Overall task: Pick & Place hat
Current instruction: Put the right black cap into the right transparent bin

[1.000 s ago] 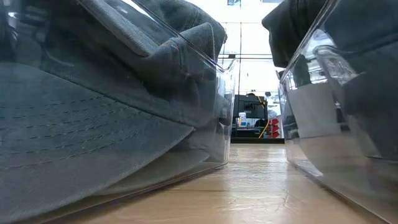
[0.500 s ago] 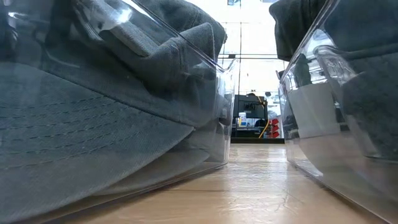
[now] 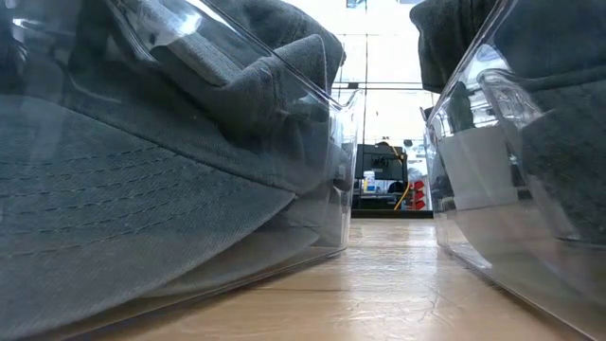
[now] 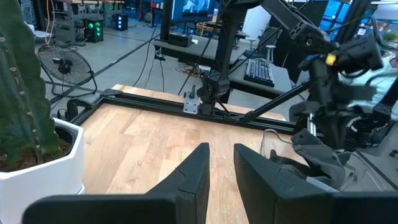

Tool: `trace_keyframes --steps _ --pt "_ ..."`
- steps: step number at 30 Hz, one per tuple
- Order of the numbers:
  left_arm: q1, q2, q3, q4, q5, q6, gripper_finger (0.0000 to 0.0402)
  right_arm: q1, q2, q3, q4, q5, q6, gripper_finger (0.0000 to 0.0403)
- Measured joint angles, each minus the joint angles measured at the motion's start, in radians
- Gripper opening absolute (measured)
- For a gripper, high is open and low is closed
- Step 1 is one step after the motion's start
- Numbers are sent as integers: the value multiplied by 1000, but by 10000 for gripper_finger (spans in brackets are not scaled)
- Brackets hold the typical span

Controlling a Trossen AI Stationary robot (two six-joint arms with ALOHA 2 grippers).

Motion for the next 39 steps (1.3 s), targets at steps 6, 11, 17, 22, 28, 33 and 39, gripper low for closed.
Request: trace_keyframes --steps 6,11,17,22,28,33,39 --pt "0 0 0 0 0 0 81 -4 16 41 -48 -11 -5 1" --pt "0 0 0 0 0 0 81 -4 15 164 -204 27 -32 0" --pt "0 0 0 0 0 0 81 -6 83 280 -324 1 -52 0" --pt "0 0 0 0 0 0 81 -30 221 334 -433 -160 -67 0" --pt "0 0 0 0 0 0 81 -68 309 339 -575 -179 -46 0" --pt "0 0 0 0 0 0 81 -104 304 288 -644 -136 -12 0" --pt "0 0 0 0 0 0 81 -130 302 212 -593 -163 -10 0"
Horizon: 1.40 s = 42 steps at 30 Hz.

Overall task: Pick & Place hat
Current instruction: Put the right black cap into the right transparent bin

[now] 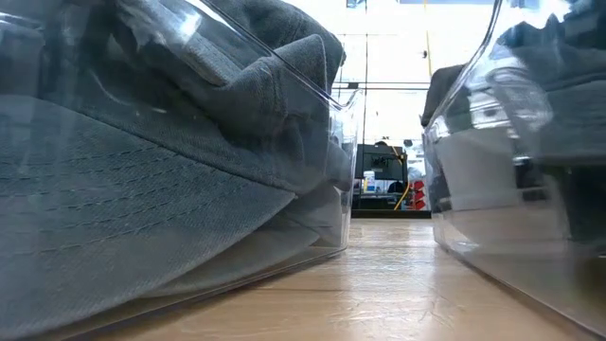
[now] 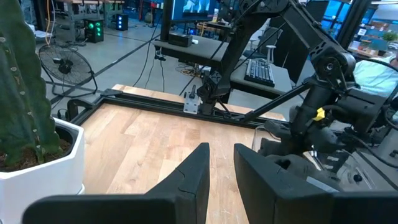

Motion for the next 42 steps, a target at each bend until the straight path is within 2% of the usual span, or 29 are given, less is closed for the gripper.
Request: trace_keyframes --steps 3,12,15,19,25,30,37,42 --pt "0 0 0 0 0 0 81 2 -6 3 13 9 -1 0" --pt "0 0 0 0 0 0 81 29 -135 25 -45 166 43 0" --pt "0 0 0 0 0 0 81 57 -152 27 61 160 17 0" --pt "0 0 0 0 0 0 81 88 -129 27 209 88 -65 0" --pt "0 0 0 0 0 0 81 53 -54 20 105 73 -52 0" --pt "0 0 0 0 0 0 81 30 -23 -20 219 -41 -70 0" --pt "0 0 0 0 0 0 81 34 -87 26 154 58 -80 0" --pt "0 0 0 0 0 0 81 54 -102 40 222 52 -86 0"
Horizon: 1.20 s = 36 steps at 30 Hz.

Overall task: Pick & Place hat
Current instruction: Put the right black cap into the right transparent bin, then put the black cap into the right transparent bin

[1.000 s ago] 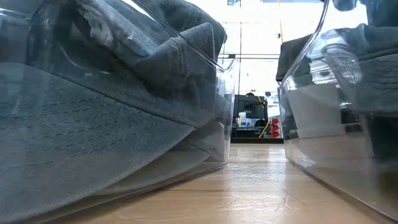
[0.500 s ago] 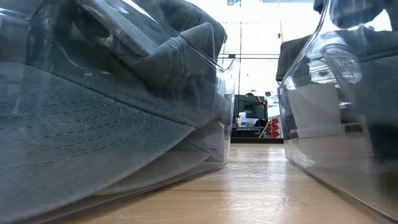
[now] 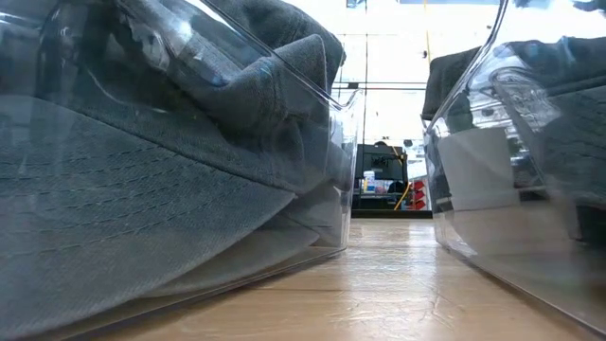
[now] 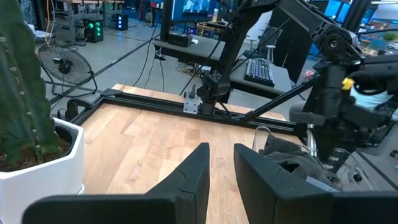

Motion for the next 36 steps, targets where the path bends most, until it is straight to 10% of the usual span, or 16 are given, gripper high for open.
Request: trace_keyframes --steps 26,36 --pt "0 0 0 0 0 0 81 -6 -7 -61 60 -125 34 0" --pt "0 0 0 0 0 0 81 35 -268 -86 8 193 17 0"
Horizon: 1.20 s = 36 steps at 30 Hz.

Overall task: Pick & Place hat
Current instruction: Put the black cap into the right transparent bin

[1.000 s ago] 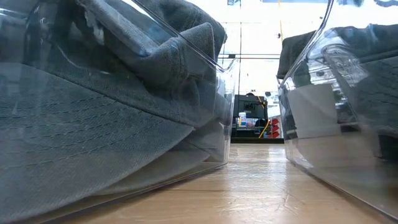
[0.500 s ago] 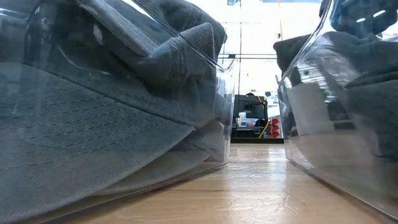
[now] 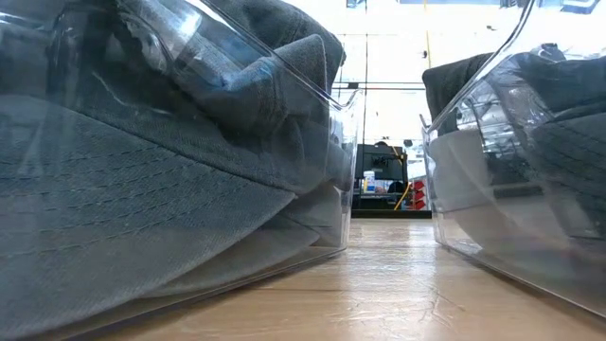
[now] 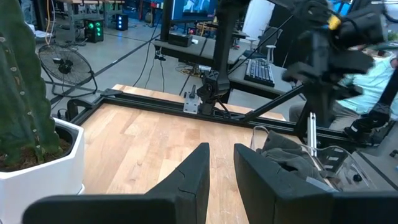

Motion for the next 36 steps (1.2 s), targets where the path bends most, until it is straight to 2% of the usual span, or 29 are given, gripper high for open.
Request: trace_keyframes --steps 5,8,10,14,19,22,25,30,36 --pt "0 0 0 0 0 0 81 31 -180 -180 29 159 21 0" --pt "0 0 0 0 0 0 81 37 -300 -326 159 260 23 0" --pt "0 0 0 0 0 0 81 28 -374 -418 280 300 -36 5" --pt "0 0 0 0 0 0 81 8 -506 -578 570 311 -215 44" --pt "0 0 0 26 0 -2 81 4 -640 -737 891 314 -422 134" --pt "0 -1 0 50 8 -51 81 4 -711 -819 1021 314 -521 188" --pt "-1 0 0 48 -4 -105 81 2 -777 -885 1126 314 -593 227" --pt "-4 0 0 32 -25 -85 81 -19 -864 -965 1238 315 -704 246" --pt "-35 0 0 34 45 -97 81 -63 -927 -1003 1231 315 -731 238"
